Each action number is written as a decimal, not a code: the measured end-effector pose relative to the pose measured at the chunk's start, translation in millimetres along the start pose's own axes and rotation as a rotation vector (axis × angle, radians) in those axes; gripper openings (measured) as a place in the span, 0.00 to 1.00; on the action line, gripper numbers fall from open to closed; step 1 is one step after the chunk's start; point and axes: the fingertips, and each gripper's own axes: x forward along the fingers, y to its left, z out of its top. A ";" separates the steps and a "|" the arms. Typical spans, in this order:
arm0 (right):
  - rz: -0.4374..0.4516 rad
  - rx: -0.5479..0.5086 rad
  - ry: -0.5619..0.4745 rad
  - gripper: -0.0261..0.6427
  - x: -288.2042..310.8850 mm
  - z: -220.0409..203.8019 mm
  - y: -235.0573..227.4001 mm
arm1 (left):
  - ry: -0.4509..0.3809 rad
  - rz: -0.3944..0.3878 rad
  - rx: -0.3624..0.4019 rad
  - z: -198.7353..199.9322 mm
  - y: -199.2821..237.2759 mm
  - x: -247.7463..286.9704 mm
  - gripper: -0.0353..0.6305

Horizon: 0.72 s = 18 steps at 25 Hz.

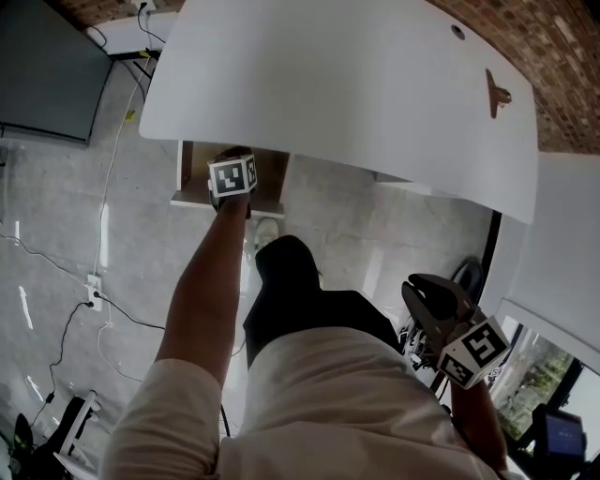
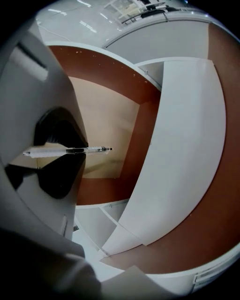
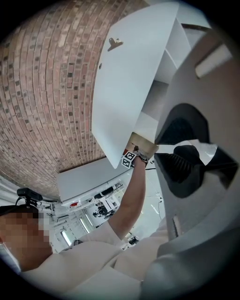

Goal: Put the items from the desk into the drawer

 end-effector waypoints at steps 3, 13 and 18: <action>-0.015 0.020 0.000 0.11 0.1 -2.2 -7.8 | 0.013 0.001 -0.003 0.9 -0.8 11.3 0.13; -0.053 0.025 0.042 0.11 7.3 -5.5 -18.0 | 0.095 0.033 0.050 -15.1 4.9 46.4 0.13; -0.054 0.048 0.041 0.11 7.8 -15.4 -23.4 | 0.149 0.030 0.045 -26.4 8.1 57.9 0.13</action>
